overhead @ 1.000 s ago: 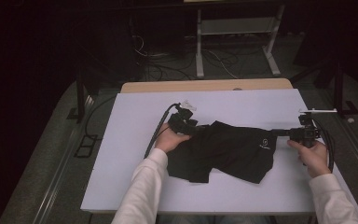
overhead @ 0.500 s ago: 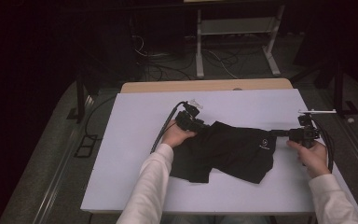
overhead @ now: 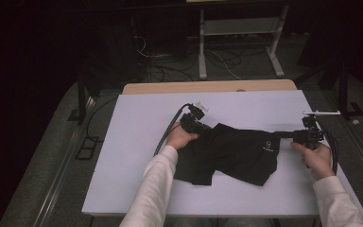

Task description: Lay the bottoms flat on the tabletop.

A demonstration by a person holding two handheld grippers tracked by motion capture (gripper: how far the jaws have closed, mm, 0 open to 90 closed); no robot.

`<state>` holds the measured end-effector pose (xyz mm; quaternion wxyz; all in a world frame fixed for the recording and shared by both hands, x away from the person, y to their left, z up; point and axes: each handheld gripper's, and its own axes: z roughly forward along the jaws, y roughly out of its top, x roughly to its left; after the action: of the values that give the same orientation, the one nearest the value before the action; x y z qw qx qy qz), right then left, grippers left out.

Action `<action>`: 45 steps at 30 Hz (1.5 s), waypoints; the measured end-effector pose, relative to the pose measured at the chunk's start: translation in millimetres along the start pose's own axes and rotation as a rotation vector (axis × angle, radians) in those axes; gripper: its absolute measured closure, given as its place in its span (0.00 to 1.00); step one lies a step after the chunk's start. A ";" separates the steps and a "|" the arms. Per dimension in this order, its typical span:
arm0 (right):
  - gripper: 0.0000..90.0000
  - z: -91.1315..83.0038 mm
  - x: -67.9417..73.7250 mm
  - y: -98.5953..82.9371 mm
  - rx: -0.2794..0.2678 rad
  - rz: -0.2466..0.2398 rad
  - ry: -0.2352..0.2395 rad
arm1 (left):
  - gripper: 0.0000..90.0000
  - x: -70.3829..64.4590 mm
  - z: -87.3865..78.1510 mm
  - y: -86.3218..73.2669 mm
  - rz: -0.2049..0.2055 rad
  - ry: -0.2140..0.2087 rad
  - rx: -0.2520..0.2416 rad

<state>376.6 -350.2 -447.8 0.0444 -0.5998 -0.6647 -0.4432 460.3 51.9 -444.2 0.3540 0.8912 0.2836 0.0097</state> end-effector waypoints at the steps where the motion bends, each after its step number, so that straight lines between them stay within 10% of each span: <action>1: 0.98 -0.2 0.3 0.3 -0.001 -0.001 0.002 | 0.95 1.8 -2.6 -0.8 -0.010 0.004 -0.001; 16: 0.98 13.4 14.3 24.8 -0.027 -0.052 0.036 | 0.96 39.8 -65.0 -36.3 -0.256 -0.014 -0.251; 30: 0.98 37.8 34.8 78.3 -0.071 -0.087 0.092 | 0.96 52.8 -115.0 -40.2 -0.276 0.084 -0.379; 45: 0.98 85.5 65.9 144.9 -0.086 -0.151 0.027 | 0.96 90.3 -134.4 -22.3 -0.312 0.189 -0.468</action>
<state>520.1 -261.5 -382.8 -0.0061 -0.5433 -0.6876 -0.4817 495.6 195.4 -374.3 0.5191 0.7262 0.4388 0.1031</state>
